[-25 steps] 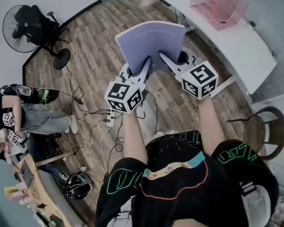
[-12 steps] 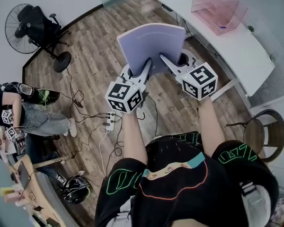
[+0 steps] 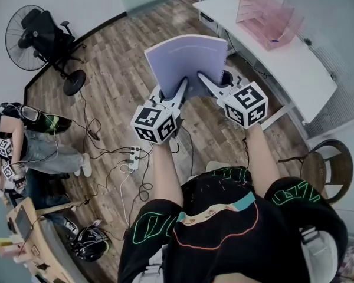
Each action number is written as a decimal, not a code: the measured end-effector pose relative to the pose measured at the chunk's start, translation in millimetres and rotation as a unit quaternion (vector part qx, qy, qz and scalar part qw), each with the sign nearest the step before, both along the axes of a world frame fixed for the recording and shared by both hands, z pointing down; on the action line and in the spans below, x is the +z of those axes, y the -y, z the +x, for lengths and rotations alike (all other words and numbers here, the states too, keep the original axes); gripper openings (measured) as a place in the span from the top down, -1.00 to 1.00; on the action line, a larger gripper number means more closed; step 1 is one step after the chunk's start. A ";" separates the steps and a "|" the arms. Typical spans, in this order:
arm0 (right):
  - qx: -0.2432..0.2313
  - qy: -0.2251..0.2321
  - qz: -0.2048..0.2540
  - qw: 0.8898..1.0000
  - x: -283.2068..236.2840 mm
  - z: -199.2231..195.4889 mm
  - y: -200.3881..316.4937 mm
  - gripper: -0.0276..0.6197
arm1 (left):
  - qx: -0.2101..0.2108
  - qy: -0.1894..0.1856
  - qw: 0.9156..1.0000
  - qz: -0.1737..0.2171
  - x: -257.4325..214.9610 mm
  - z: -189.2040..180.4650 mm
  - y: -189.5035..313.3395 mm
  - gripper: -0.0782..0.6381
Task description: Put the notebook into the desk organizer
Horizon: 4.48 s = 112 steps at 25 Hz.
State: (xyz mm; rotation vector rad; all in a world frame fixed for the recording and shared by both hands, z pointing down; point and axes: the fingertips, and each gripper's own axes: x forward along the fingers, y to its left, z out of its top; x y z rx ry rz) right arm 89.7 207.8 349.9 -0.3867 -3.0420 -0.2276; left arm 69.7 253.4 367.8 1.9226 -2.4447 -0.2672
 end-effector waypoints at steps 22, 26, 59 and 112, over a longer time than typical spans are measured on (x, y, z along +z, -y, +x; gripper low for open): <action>-0.016 0.018 -0.020 1.000 -1.3 -100.2 69.4 0.63 | -0.004 0.024 1.000 -0.017 -3.4 -99.5 67.7 0.67; -0.014 0.005 -0.029 0.999 5.6 -136.7 102.8 0.63 | -0.005 0.009 1.000 -0.027 3.3 -135.5 100.7 0.67; 0.023 -0.025 -0.098 0.995 32.5 -282.2 338.7 0.62 | 0.053 -0.017 0.995 -0.083 25.8 -282.8 335.3 0.67; 0.446 0.050 -0.055 0.892 -54.9 -256.5 608.4 0.64 | 0.499 0.033 0.864 -0.055 -59.5 -287.8 643.6 0.66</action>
